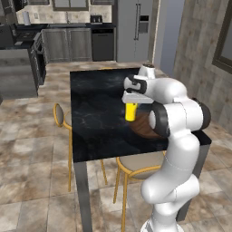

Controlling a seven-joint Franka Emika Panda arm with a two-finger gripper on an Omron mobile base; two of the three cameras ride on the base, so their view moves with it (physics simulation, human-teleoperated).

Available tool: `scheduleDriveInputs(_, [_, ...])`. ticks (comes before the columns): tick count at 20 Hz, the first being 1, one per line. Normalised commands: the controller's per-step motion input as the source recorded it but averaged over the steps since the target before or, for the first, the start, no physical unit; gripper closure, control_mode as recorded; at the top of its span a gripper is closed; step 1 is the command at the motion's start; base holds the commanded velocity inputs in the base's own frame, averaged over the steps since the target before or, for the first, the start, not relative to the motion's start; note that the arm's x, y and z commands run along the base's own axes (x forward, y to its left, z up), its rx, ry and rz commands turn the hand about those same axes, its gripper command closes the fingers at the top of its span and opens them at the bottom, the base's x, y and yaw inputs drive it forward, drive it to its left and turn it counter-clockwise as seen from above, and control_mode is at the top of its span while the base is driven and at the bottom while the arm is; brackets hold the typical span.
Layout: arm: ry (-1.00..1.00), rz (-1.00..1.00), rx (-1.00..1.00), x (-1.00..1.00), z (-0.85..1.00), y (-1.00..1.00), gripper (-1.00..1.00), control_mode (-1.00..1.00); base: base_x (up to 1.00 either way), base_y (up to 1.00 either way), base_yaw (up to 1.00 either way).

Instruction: Place the cup inside the bowl on the dining table and move the bowl to any counter.

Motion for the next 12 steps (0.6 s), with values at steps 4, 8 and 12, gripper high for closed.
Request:
scheduleDriveInputs(4, [-0.03, 0.03, 0.0, -0.03, 0.0, -0.33, 1.0, -1.0, 0.0, 0.0, 0.0])
scheduleDriveInputs(8, [-0.02, 0.04, 0.0, 0.0, 0.0, -0.26, 1.0, -1.0, 0.0, 0.0, 0.0])
scheduleDriveInputs(12, [-0.01, 0.04, 0.0, 0.0, 0.0, -0.23, 1.0, -1.0, 0.0, 0.0, 0.0])
